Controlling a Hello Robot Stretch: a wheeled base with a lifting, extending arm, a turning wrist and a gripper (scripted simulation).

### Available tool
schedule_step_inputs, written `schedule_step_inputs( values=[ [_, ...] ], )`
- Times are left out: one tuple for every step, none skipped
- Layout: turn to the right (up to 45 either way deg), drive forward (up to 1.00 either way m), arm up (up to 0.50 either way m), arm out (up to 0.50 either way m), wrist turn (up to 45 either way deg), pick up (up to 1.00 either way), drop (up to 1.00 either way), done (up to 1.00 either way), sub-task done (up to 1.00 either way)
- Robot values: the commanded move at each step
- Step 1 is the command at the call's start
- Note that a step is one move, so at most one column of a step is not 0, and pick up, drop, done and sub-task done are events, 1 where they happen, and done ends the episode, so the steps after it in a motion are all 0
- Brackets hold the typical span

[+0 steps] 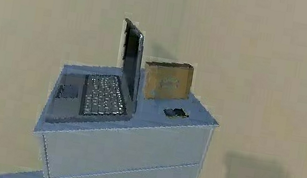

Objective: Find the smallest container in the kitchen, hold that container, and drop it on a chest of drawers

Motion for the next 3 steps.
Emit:
schedule_step_inputs(
  values=[
    [45.0, 0.00, 0.00, 0.00, 0.0, 0.00, 0.00, 0.00, 0.00],
    [45.0, 0.00, 0.00, 0.00, 0.0, 0.00, 0.00, 0.00, 0.00],
    [45.0, 0.00, 0.00, 0.00, 0.0, 0.00, 0.00, 0.00, 0.00]
  ],
)
